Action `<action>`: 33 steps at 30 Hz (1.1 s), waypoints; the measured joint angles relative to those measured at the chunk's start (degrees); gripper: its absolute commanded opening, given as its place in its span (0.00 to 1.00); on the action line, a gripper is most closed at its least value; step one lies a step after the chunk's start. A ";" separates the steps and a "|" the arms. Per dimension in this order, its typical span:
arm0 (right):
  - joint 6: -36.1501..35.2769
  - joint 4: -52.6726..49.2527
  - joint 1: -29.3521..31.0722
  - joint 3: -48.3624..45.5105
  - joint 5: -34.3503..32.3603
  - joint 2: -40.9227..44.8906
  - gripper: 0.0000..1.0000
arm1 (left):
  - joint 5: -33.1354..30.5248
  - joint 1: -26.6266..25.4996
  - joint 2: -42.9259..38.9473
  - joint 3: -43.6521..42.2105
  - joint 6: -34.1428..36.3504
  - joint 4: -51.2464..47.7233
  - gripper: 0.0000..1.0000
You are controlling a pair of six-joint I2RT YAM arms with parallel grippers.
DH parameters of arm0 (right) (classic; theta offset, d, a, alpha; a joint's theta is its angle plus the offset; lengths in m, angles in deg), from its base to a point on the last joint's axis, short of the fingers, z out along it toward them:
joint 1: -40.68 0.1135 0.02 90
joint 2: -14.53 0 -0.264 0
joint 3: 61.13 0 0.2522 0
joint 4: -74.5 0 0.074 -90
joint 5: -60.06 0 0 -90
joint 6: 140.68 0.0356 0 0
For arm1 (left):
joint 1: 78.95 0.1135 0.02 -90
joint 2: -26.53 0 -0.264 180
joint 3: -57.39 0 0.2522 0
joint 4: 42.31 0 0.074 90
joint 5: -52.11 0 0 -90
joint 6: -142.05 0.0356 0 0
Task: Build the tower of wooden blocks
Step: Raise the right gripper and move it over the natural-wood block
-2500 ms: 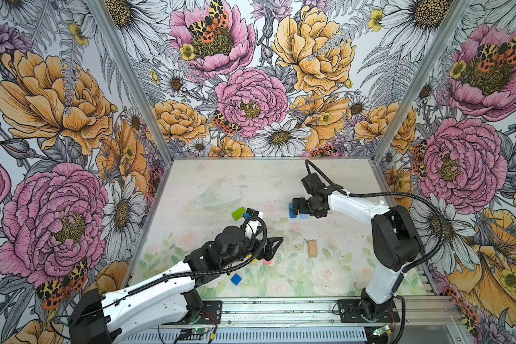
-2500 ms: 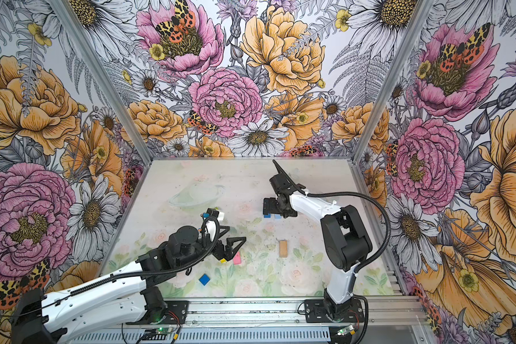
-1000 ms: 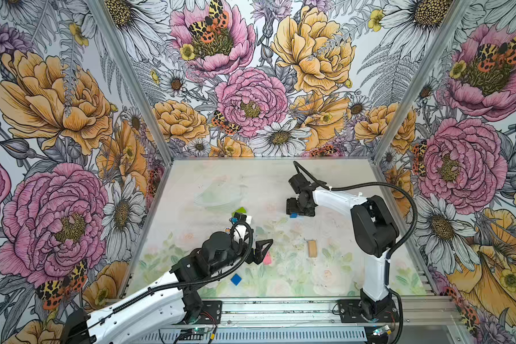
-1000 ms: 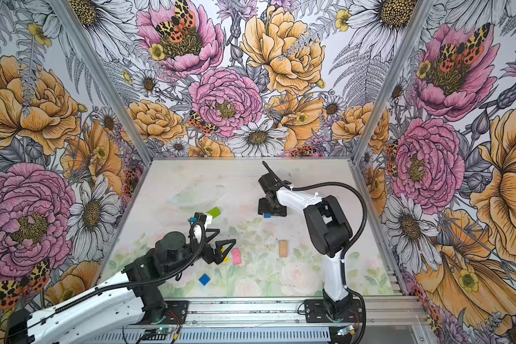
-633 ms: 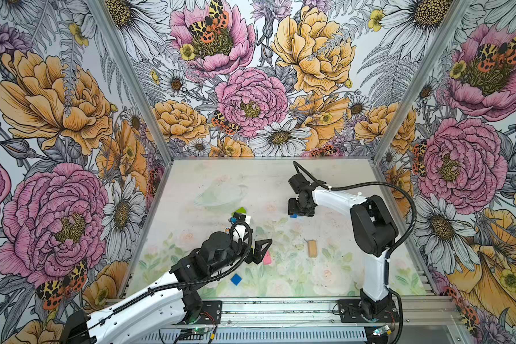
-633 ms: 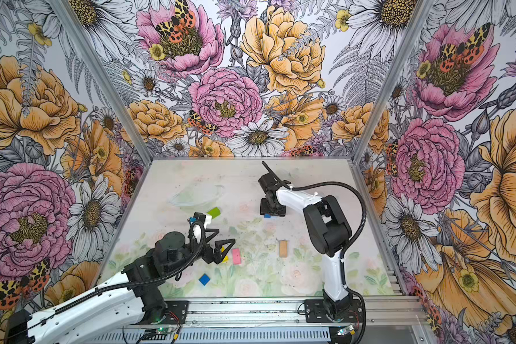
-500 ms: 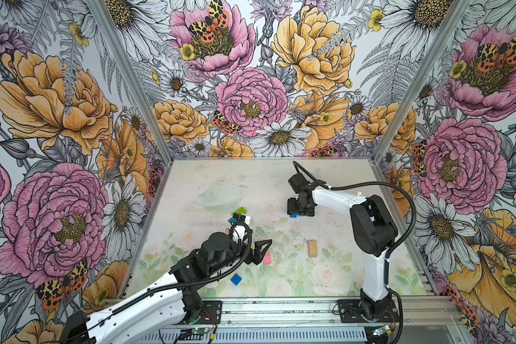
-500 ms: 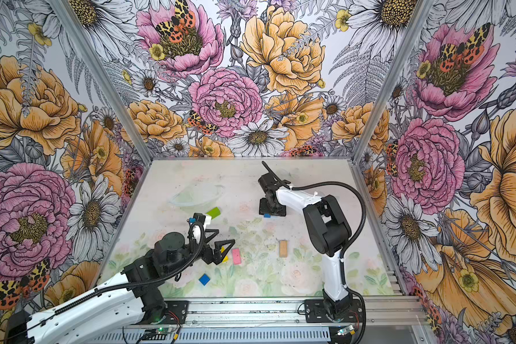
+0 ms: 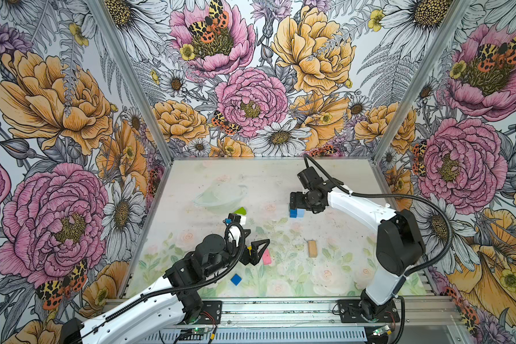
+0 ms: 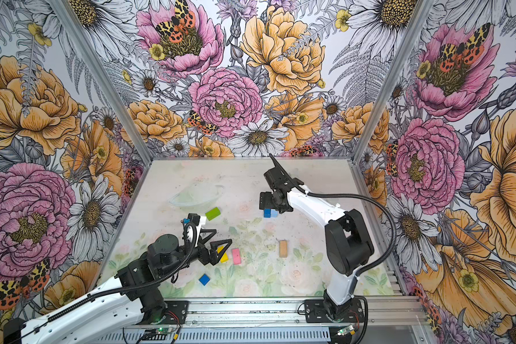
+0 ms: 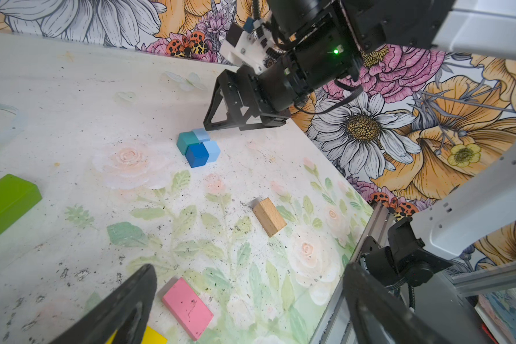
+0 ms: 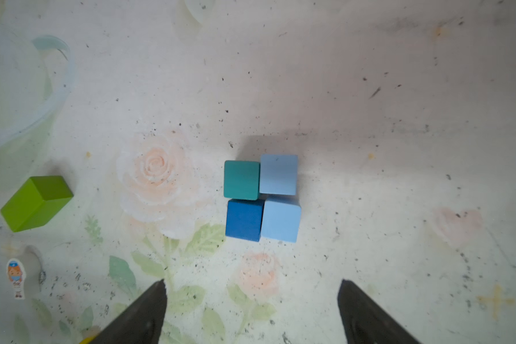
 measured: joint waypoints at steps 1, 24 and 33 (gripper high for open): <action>-0.04 0.09 0.13 -1.51 0.00 2.34 0.92 | 0.00 -0.02 -0.37 -0.11 -0.52 -0.04 0.99; 2.75 -3.98 1.27 -28.68 -0.79 38.66 0.90 | -16.31 -19.21 -2.49 -2.69 -8.39 -0.24 0.99; 2.49 -2.78 1.27 -30.84 -0.83 36.44 0.88 | -16.87 -15.47 9.88 0.26 -7.39 0.61 0.99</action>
